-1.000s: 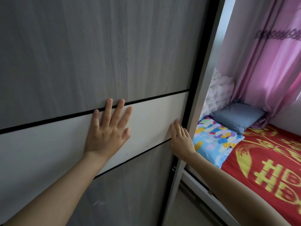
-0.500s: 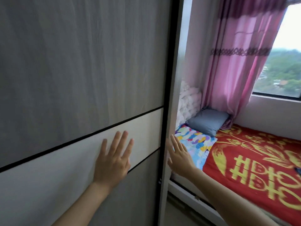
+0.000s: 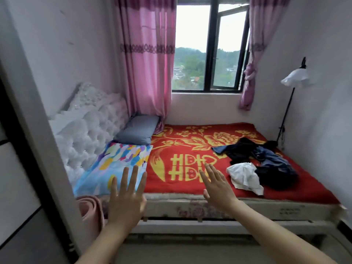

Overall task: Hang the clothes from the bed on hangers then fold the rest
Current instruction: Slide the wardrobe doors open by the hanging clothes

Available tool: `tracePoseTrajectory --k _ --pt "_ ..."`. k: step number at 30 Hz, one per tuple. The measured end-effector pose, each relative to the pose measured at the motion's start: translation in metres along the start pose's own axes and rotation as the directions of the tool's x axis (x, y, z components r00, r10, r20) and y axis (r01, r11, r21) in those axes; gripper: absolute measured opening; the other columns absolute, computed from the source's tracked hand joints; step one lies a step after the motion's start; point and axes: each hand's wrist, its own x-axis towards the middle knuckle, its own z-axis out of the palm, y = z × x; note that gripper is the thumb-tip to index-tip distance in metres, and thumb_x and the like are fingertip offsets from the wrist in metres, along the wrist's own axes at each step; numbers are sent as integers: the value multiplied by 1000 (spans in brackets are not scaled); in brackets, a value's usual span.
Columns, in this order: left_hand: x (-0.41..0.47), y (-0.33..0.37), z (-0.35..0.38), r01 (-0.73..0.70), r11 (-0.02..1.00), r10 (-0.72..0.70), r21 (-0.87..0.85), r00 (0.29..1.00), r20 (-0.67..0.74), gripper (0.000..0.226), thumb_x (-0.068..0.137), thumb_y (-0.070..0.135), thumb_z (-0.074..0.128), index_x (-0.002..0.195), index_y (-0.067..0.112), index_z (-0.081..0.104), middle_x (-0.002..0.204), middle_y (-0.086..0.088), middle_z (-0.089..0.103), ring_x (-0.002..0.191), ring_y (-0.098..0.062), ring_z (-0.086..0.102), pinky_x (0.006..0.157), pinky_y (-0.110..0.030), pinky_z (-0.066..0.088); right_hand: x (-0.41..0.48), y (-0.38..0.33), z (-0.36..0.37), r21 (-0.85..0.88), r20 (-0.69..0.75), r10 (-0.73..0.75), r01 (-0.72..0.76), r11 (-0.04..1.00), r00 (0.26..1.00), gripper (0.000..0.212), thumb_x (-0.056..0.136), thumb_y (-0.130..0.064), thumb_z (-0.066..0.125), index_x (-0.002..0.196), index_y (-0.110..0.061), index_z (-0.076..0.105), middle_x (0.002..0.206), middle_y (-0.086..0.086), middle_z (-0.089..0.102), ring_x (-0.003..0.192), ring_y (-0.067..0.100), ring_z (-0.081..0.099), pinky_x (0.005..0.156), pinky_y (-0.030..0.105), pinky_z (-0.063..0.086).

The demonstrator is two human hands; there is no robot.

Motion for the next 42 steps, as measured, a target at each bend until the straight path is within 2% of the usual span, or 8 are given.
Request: tracePoseTrajectory --k 2,5,8,15,20,27,33,42 --pt "25 32 12 -9 997 15 -79 997 76 61 73 27 35 130 12 48 137 -21 49 129 -39 39 96 -61 37 -8 34 1 -27 5 59 -59 998 998 82 56 -36 84 127 -7 57 135 24 49 125 36 49 96 45 45" --pt "68 91 34 -87 982 102 -168 991 87 60 71 30 57 128 11 53 136 -22 50 125 -43 46 94 -63 39 -21 94 10 -62 24 154 -152 986 988 80 69 -32 76 137 -4 44 145 24 37 135 36 35 105 45 37" --pt "95 148 47 -182 953 208 -244 974 87 80 49 27 87 123 9 63 137 -22 49 124 -45 46 101 -60 33 -47 137 15 -96 42 287 -282 955 957 81 40 -26 89 113 -1 66 119 21 62 110 35 61 82 44 56" --pt "117 290 53 -440 751 524 -492 851 40 86 39 29 93 117 5 66 132 -22 53 120 -44 50 94 -63 38 -160 204 1 -274 92 564 -524 807 820 77 34 -27 88 105 -3 72 112 23 65 102 35 65 74 44 57" --pt "110 388 17 -588 455 703 -669 698 -135 82 41 21 92 116 2 66 129 -24 55 118 -46 51 90 -64 41 -278 201 -41 -417 21 847 -765 490 531 77 60 -32 81 126 -2 58 134 27 49 123 39 51 94 47 47" --pt "46 477 -92 -715 -115 769 -690 375 -517 58 70 30 59 121 2 62 132 -25 52 121 -47 48 91 -64 41 -419 86 -111 -553 -196 979 -831 -60 60 69 43 -23 89 106 -4 71 115 19 65 105 33 64 79 46 54" --pt "-77 484 -214 -640 -571 621 -514 74 -781 61 76 36 42 123 2 61 134 -24 50 125 -45 44 93 -64 39 -501 -71 -174 -575 -408 859 -644 -505 -309 72 45 -29 89 110 -6 70 119 20 63 111 33 61 82 46 53" --pt "-298 431 -424 -373 -912 235 -174 -126 -964 61 70 24 75 125 2 59 135 -25 49 126 -46 42 94 -63 38 -609 -302 -290 -413 -710 421 -150 -898 -564 69 45 -19 89 109 -2 69 119 24 62 110 38 60 83 54 50"
